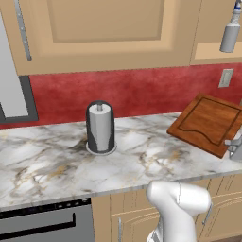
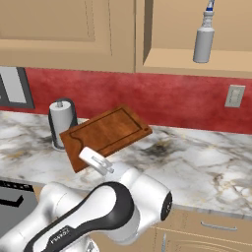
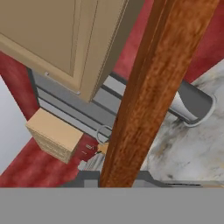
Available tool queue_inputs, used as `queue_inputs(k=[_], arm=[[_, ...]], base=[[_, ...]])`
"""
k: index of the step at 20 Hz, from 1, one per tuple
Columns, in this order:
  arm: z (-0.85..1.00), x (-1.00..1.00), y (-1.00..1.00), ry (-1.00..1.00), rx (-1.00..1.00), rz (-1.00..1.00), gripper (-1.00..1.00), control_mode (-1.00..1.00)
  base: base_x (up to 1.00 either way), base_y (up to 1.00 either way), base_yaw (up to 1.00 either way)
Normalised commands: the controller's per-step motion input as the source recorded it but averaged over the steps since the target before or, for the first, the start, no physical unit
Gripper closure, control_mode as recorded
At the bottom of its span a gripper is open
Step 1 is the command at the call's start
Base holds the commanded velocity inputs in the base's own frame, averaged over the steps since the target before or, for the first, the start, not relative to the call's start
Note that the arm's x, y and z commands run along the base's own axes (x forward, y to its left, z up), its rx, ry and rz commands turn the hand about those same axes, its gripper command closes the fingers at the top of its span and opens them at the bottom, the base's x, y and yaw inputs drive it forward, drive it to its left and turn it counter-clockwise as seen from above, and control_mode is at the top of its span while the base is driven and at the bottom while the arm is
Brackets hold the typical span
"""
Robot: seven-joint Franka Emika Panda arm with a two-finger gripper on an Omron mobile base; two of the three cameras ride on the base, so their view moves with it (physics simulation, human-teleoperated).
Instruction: Move the cutting board and knife to the sink. Then move spray from the cabinet to the counter.
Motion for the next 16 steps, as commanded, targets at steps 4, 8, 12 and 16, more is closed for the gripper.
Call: queue_inputs(k=[4, 8, 12, 16], arm=[[0.0, 0.0, 0.0, 0.0, 0.0, 0.0, 1.0, -1.0], [0.0, 0.0, 0.0, 0.0, 0.0, 0.0, 1.0, -1.0], [0.0, 0.0, 0.0, 0.0, 0.0, 0.0, 1.0, -1.0], [0.0, 0.0, 0.0, 0.0, 0.0, 0.0, 1.0, -1.0]], base=[[0.0, 0.0, 0.0], [0.0, 0.0, 0.0], [0.0, 0.0, 0.0], [0.0, 0.0, 0.0]])
